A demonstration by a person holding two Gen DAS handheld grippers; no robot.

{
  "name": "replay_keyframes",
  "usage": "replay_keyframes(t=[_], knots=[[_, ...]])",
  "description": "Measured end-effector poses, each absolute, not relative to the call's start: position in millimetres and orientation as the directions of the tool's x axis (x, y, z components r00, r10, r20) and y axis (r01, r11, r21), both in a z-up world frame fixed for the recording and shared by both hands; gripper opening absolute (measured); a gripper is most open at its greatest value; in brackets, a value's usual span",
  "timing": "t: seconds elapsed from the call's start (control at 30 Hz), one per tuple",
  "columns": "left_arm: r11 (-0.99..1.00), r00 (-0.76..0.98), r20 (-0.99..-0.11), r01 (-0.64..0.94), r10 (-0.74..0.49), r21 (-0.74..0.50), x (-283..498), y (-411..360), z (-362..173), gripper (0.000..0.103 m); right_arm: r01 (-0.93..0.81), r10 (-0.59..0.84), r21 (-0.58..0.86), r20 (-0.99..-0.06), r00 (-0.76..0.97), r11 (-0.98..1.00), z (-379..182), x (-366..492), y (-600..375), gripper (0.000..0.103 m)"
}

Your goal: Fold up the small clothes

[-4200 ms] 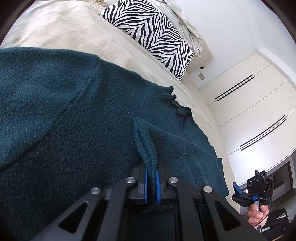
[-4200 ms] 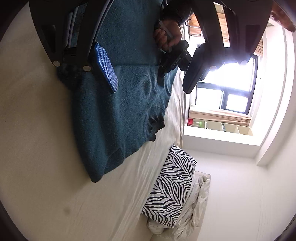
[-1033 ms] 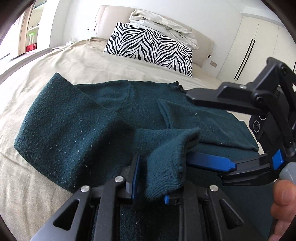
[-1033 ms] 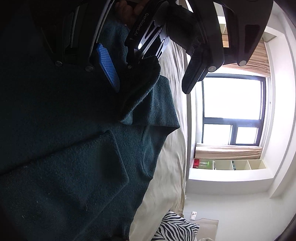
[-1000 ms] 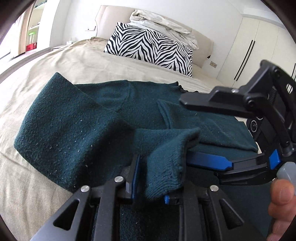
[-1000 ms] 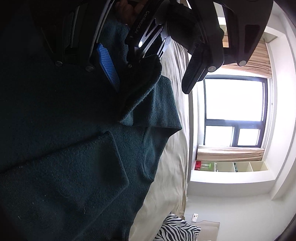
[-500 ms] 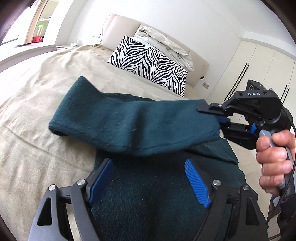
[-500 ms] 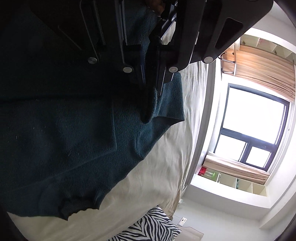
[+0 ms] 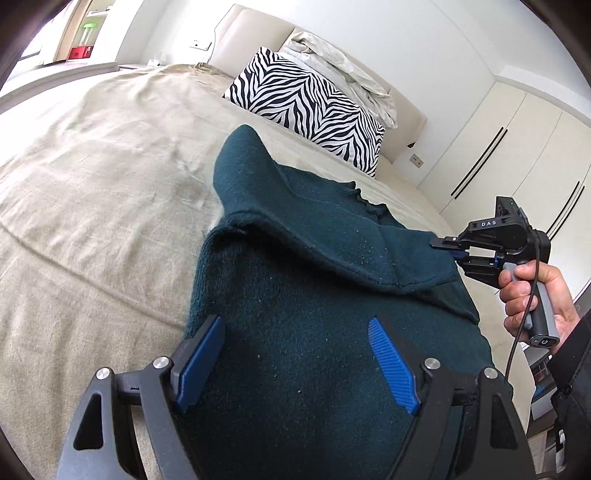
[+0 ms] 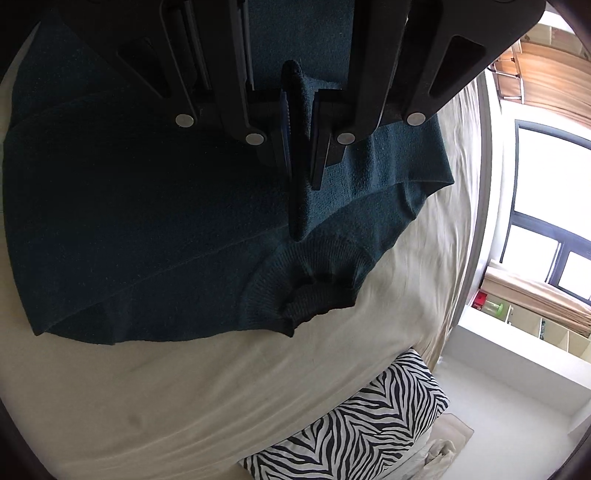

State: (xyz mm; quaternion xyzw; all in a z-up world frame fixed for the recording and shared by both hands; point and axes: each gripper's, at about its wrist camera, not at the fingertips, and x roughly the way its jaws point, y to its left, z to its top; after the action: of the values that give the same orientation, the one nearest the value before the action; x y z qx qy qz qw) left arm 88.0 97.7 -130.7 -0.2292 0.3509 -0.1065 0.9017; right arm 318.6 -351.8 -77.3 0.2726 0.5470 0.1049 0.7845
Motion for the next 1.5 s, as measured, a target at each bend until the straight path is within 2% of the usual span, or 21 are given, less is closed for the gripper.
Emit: replay_keyframes(t=[0.17,0.27,0.47,0.6,0.63,0.67,0.7,0.73,0.77,0.87,0.93,1.0,1.03,1.1,1.33,1.5], knots=[[0.869,0.731,-0.581,0.032,-0.357,-0.494,88.0,98.5,-131.9,0.082,0.228,0.443,0.544,-0.814,0.376,0.807,-126.6,322.7,-376.5,0.008],[0.865,0.732,-0.577,0.032,-0.361,-0.501,88.2,98.9,-131.9,0.082,0.254,0.462,0.588,-0.783,0.416,0.768,-142.7,316.2,-388.3,0.008],[0.861,0.732,-0.575,0.03,-0.365,-0.508,88.0,100.8,-133.2,0.082,0.311,0.4,0.587,-0.772,0.494,0.747,-131.2,303.9,-420.4,0.008],[0.858,0.731,-0.575,0.029,-0.368,-0.512,88.9,101.3,-134.5,0.082,0.248,0.515,0.701,-0.678,0.525,0.669,-118.7,290.2,-417.6,0.011],[0.858,0.731,-0.574,0.029,-0.368,-0.513,88.2,101.4,-134.9,0.082,0.222,0.537,0.714,-0.662,0.524,0.663,-114.7,285.5,-412.4,0.017],[0.857,0.731,-0.574,0.028,-0.369,-0.515,88.4,101.5,-134.9,0.082,0.2,0.54,0.709,-0.663,0.518,0.677,-109.7,280.6,-404.6,0.034],[0.856,0.731,-0.573,0.028,-0.369,-0.516,88.3,101.7,-135.1,0.082,0.187,0.537,0.694,-0.674,0.508,0.695,-106.5,276.5,-396.3,0.058],[0.856,0.731,-0.573,0.028,-0.37,-0.517,88.7,102.0,-134.9,0.082,0.179,0.531,0.678,-0.689,0.493,0.713,-105.8,274.2,-389.2,0.064],[0.855,0.731,-0.573,0.028,-0.371,-0.517,88.7,102.3,-134.9,0.082,0.176,0.521,0.658,-0.708,0.477,0.732,-105.7,273.6,-383.3,0.064],[0.854,0.731,-0.572,0.028,-0.372,-0.519,88.6,102.8,-134.8,0.082,0.183,0.488,0.616,-0.742,0.46,0.766,-107.9,276.1,-372.3,0.063],[0.855,0.731,-0.572,0.028,-0.371,-0.518,88.3,102.5,-134.2,0.082,0.181,0.506,0.62,-0.748,0.43,0.764,-115.1,281.2,-366.4,0.057],[0.855,0.731,-0.572,0.028,-0.371,-0.519,88.1,102.6,-134.2,0.082,0.16,0.481,0.57,-0.789,0.382,0.806,-120.9,285.3,-353.8,0.032],[0.854,0.731,-0.572,0.028,-0.372,-0.519,88.1,102.6,-134.2,0.082,0.147,0.456,0.535,-0.81,0.37,0.832,-121.0,285.1,-348.2,0.03],[0.854,0.732,-0.571,0.028,-0.372,-0.52,87.9,102.6,-134.2,0.082,0.13,0.413,0.487,-0.831,0.373,0.864,-118.4,283.9,-342.1,0.008],[0.853,0.732,-0.571,0.028,-0.372,-0.52,88.0,103.2,-133.8,0.082,0.137,0.359,0.461,-0.817,0.451,0.877,-90.2,275.2,-354.7,0.007],[0.852,0.733,-0.569,0.028,-0.373,-0.523,87.6,102.6,-133.8,0.082,0.197,0.341,0.465,-0.824,0.452,0.863,-91.7,273.5,-384.7,0.007]])
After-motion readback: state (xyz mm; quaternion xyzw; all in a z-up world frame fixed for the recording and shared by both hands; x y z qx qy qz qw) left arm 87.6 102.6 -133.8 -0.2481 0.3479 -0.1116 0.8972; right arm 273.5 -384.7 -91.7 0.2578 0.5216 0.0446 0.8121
